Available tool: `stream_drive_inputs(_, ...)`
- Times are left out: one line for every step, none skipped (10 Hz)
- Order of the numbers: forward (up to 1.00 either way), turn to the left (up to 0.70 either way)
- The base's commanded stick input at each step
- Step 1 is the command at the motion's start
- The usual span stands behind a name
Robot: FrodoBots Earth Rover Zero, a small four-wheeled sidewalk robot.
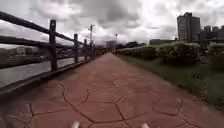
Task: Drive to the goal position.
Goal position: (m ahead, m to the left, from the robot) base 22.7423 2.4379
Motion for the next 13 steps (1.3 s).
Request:
stream_drive_inputs(0.70, 0.00)
stream_drive_inputs(0.70, 0.00)
stream_drive_inputs(0.70, 0.00)
stream_drive_inputs(0.70, 0.00)
stream_drive_inputs(0.70, 0.00)
stream_drive_inputs(0.70, 0.00)
stream_drive_inputs(0.70, 0.00)
stream_drive_inputs(0.70, 0.00)
stream_drive_inputs(0.70, 0.00)
stream_drive_inputs(0.70, 0.00)
stream_drive_inputs(0.70, 0.00)
stream_drive_inputs(0.70, 0.00)
stream_drive_inputs(0.70, 0.00)
